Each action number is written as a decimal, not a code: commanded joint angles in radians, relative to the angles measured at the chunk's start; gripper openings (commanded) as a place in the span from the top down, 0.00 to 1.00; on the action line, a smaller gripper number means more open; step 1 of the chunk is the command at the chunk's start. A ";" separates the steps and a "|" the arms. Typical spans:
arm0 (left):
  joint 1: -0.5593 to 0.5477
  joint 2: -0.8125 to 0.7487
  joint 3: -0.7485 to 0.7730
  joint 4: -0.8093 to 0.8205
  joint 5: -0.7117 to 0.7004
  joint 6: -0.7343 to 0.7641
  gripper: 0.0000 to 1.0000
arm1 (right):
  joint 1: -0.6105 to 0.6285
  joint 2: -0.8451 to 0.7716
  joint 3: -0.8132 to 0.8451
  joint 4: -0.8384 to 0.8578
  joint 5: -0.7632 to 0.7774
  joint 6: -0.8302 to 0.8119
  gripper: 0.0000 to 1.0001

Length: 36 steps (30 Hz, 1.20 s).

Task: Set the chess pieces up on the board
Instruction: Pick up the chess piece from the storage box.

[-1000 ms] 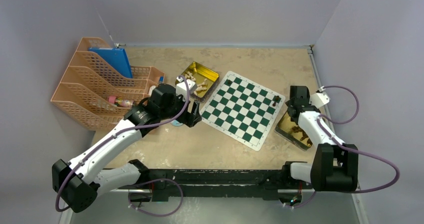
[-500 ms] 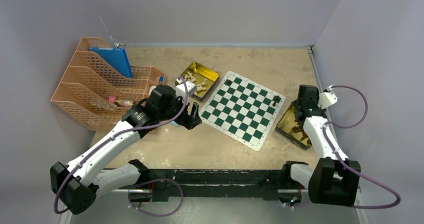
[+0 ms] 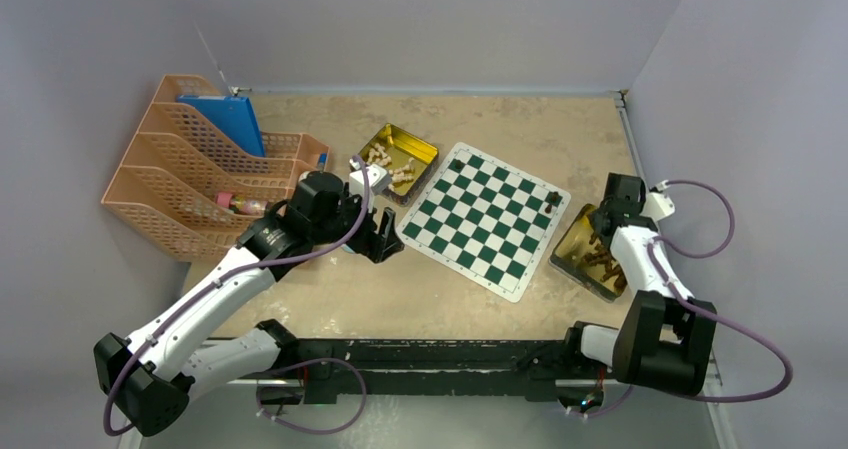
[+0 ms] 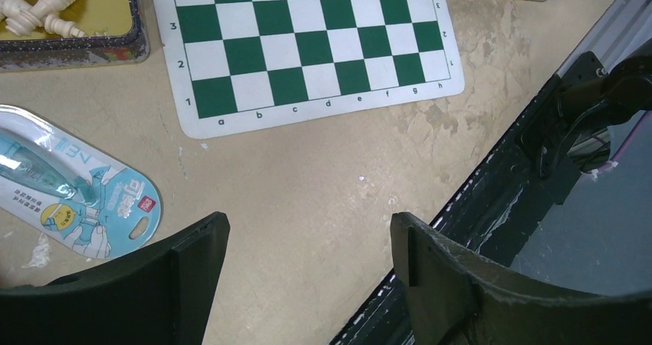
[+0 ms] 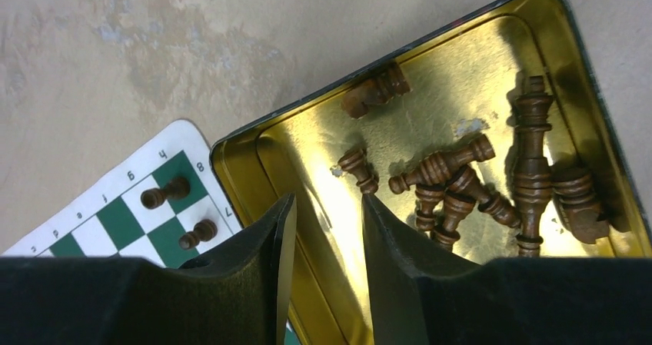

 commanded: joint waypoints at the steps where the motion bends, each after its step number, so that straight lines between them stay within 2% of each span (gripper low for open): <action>1: 0.007 -0.011 0.027 0.023 0.039 0.000 0.23 | -0.004 0.006 -0.037 0.061 -0.049 0.041 0.59; 9: 0.006 -0.027 0.022 0.030 0.051 0.000 0.23 | -0.005 0.079 -0.055 0.071 -0.018 0.049 0.51; 31: 0.007 -0.048 0.024 0.031 0.040 0.001 0.23 | -0.010 0.218 0.013 0.133 0.050 -0.027 0.58; 36: 0.006 -0.046 0.025 0.031 0.036 0.003 0.23 | -0.011 0.220 0.001 0.161 0.015 -0.044 0.58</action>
